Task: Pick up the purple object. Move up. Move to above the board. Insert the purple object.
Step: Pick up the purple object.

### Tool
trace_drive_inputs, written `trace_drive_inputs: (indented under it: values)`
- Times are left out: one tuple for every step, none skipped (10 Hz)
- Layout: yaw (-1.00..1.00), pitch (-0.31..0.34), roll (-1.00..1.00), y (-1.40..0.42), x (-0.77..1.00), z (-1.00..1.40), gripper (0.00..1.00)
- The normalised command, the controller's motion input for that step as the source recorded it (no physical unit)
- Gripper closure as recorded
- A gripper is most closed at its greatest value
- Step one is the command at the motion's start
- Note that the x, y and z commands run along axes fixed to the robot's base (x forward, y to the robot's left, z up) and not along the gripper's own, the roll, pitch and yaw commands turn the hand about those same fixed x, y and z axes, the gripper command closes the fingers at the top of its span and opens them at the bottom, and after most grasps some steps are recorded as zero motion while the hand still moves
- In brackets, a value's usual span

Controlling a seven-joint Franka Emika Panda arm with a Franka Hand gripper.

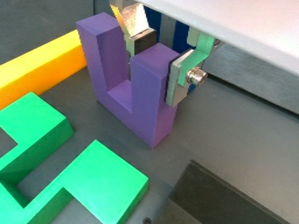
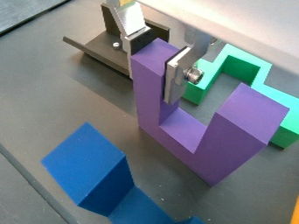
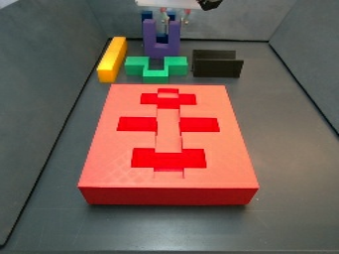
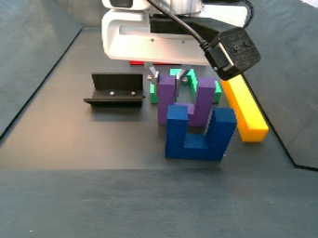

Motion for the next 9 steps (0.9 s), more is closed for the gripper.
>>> trace_drive_inputs:
  values:
    - [0.0, 0.0, 0.0, 0.0, 0.0, 0.0, 1.0]
    - [0.0, 0.0, 0.0, 0.0, 0.0, 0.0, 1.0]
    - [0.0, 0.0, 0.0, 0.0, 0.0, 0.0, 1.0]
    - [0.0, 0.0, 0.0, 0.0, 0.0, 0.0, 1.0]
    - [0.0, 0.0, 0.0, 0.0, 0.0, 0.0, 1.0]
    - [0.0, 0.0, 0.0, 0.0, 0.0, 0.0, 1.0]
    - [0.0, 0.0, 0.0, 0.0, 0.0, 0.0, 1.0]
    - [0.0, 0.0, 0.0, 0.0, 0.0, 0.0, 1.0]
    - [0.0, 0.0, 0.0, 0.0, 0.0, 0.0, 1.0]
